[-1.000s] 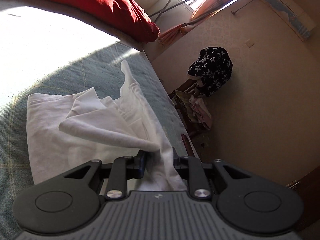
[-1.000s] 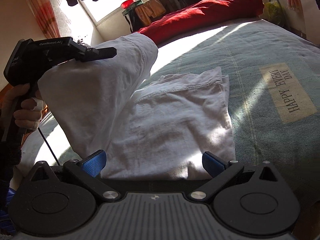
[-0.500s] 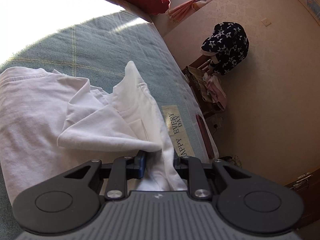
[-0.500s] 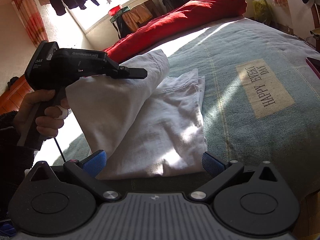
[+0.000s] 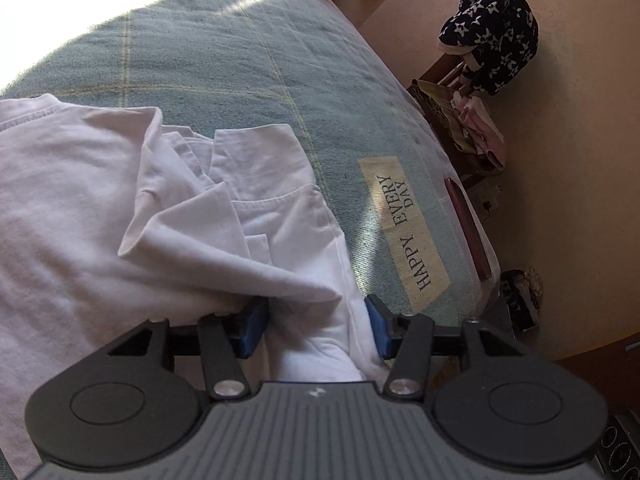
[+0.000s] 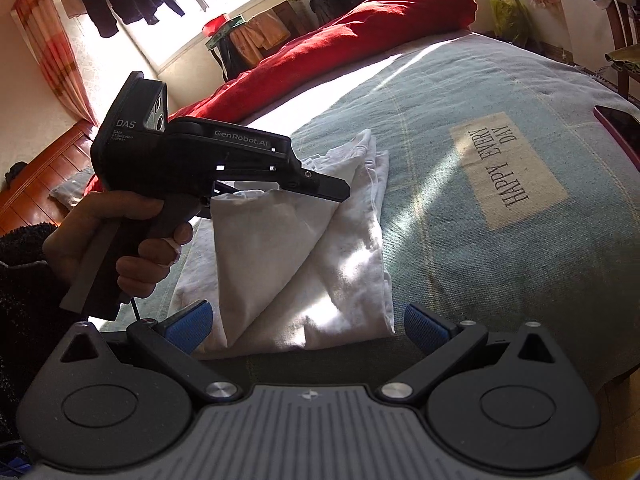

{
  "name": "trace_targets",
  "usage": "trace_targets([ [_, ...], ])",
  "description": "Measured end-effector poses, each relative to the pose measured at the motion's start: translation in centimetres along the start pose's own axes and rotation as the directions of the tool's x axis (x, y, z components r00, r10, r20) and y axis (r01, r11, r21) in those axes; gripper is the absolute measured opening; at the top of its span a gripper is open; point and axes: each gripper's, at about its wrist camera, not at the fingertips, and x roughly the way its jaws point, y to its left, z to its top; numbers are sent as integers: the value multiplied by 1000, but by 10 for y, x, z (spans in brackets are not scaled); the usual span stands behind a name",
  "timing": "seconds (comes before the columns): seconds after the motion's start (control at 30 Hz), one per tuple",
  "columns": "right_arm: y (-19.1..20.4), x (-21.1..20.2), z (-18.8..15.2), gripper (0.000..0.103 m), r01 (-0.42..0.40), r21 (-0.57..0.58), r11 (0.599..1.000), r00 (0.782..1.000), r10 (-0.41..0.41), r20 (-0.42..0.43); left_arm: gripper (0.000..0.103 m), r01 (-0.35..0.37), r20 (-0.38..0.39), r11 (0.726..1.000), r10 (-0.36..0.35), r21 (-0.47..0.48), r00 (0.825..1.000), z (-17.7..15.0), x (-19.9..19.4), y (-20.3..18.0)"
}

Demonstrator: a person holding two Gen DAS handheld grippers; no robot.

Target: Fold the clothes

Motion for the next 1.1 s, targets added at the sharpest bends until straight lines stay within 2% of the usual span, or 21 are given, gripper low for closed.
trace_targets([
  [0.1,3,-1,-1,103,4,-6,1000,1000,-4,-2,61,-35,-12,998,36,56,999,0,2,-16],
  [0.27,7,-6,-3,103,13,-20,1000,1000,-12,3,61,-23,-14,995,25,101,1000,-8,-8,-25],
  [0.5,11,-11,-4,103,5,-28,1000,1000,-4,19,61,26,56,995,-31,95,998,-22,-46,-6],
  [0.63,12,-15,-1,103,-25,-27,999,998,27,60,63,12,137,994,-27,107,990,-39,-71,4],
  [0.87,15,-2,19,103,-99,-61,993,992,104,78,67,-24,253,999,13,40,967,-81,-104,37],
  [1.03,33,17,29,103,-209,-128,969,973,219,67,69,-34,327,999,45,-41,944,-101,-116,61],
  [1.1,39,33,31,103,-244,-144,959,966,253,45,70,-21,336,997,42,-68,941,-104,-116,67],
])
